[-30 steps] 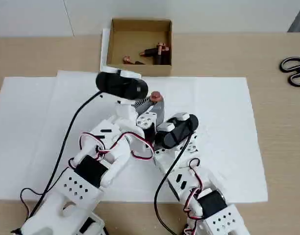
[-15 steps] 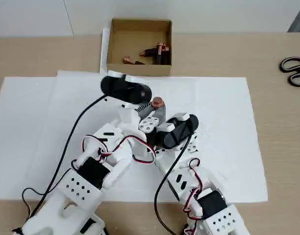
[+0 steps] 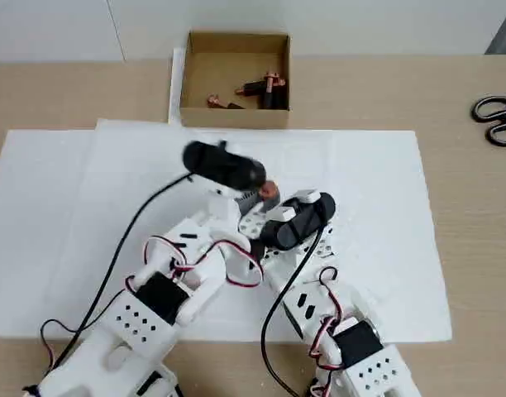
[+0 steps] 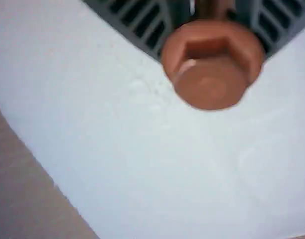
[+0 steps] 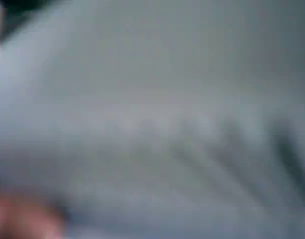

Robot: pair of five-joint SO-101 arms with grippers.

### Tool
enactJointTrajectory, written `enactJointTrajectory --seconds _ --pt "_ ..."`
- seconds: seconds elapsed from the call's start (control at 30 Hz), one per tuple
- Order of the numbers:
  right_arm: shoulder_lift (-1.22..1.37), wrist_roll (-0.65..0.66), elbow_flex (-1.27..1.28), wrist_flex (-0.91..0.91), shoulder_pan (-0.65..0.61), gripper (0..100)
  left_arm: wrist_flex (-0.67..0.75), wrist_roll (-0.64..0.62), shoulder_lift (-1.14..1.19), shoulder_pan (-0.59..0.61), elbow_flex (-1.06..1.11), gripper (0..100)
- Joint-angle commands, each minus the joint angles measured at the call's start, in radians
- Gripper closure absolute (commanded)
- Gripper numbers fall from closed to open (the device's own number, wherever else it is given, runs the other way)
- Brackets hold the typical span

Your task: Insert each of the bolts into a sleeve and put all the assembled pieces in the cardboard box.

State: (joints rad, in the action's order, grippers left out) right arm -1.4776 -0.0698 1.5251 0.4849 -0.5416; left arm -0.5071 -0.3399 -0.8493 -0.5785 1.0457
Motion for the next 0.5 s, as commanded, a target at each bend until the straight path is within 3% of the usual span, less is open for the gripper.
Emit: enactJointTrajectory --seconds 0.0,0.23,0.37,0.47 --pt "-0.022 -0.005 -0.011 -0.031 -0.005 99.5 -0.003 0.021 -0.014 -0.002 0.024 100" --pt "-0.022 -0.003 -0.011 -0.031 -0.005 99.5 -0.003 0.021 -0.017 -0.002 0.070 99" --pt "-0.022 -0.003 -0.011 -0.031 -0.004 99.5 -0.046 0.015 -0.020 0.003 0.048 87" --pt "-0.022 -0.003 -0.009 -0.031 -0.001 99.5 -0.173 0.015 -0.020 0.029 -0.025 78"
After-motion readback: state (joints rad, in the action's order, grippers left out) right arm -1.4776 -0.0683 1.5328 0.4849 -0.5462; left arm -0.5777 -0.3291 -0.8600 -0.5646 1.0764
